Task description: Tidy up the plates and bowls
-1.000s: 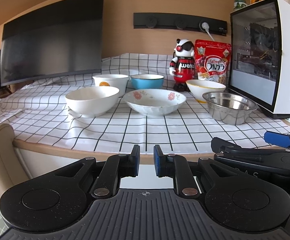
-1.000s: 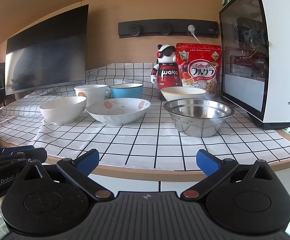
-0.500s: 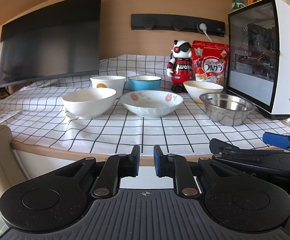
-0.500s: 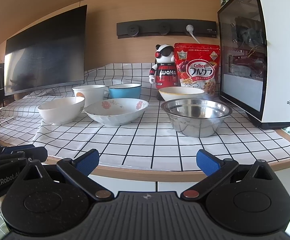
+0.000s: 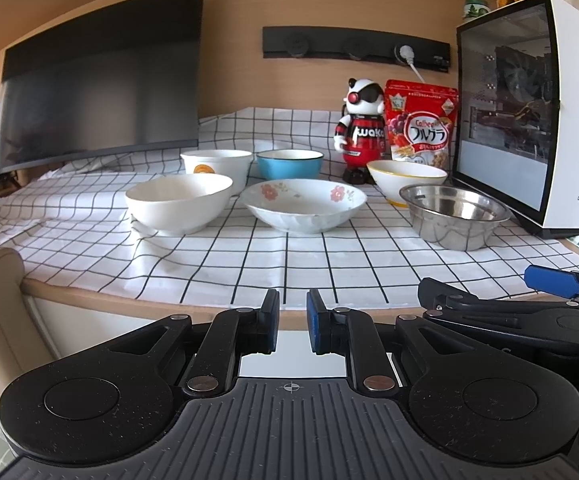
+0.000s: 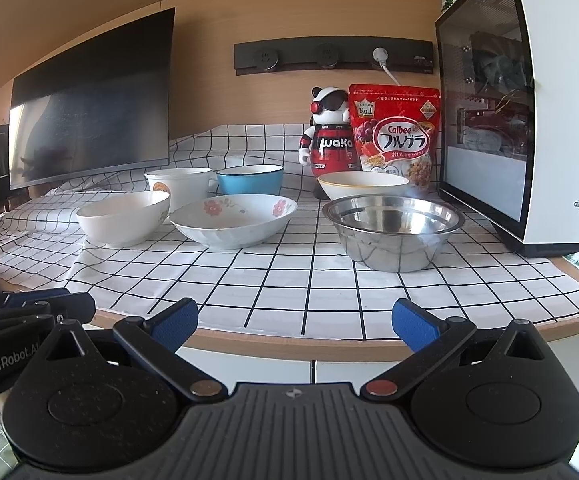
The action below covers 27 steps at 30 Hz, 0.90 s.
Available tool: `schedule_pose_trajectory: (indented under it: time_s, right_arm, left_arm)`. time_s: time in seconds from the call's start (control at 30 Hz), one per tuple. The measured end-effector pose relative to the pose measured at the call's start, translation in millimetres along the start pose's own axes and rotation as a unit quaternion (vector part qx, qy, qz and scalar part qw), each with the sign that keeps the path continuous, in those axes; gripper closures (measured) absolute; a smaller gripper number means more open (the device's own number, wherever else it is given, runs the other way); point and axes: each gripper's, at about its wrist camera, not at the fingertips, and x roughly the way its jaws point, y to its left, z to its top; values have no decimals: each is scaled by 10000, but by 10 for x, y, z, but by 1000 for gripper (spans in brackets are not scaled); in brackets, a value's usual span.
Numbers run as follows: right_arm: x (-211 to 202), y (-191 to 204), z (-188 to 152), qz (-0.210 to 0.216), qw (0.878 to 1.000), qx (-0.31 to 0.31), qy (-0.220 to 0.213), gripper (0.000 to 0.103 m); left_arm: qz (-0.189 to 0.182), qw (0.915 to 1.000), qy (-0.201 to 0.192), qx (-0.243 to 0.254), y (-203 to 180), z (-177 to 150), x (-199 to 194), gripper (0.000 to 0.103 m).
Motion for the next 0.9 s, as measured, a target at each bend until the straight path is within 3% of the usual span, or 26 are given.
schedule_pose_trajectory:
  time_s: [0.63,0.8,0.9]
  right_arm:
    - [52,51,104,22,10000,-30,44,0]
    - [110,30,457,143,9998,56,-80,0]
    - [261,59,813,501,9987,88,-95,0]
  left_arm:
    - [90,9999,39,-115,153,29,47,85]
    - [110,9992,140,-349,387,325,147,85]
    - [-94,9948,421,-920,727,728,333,85]
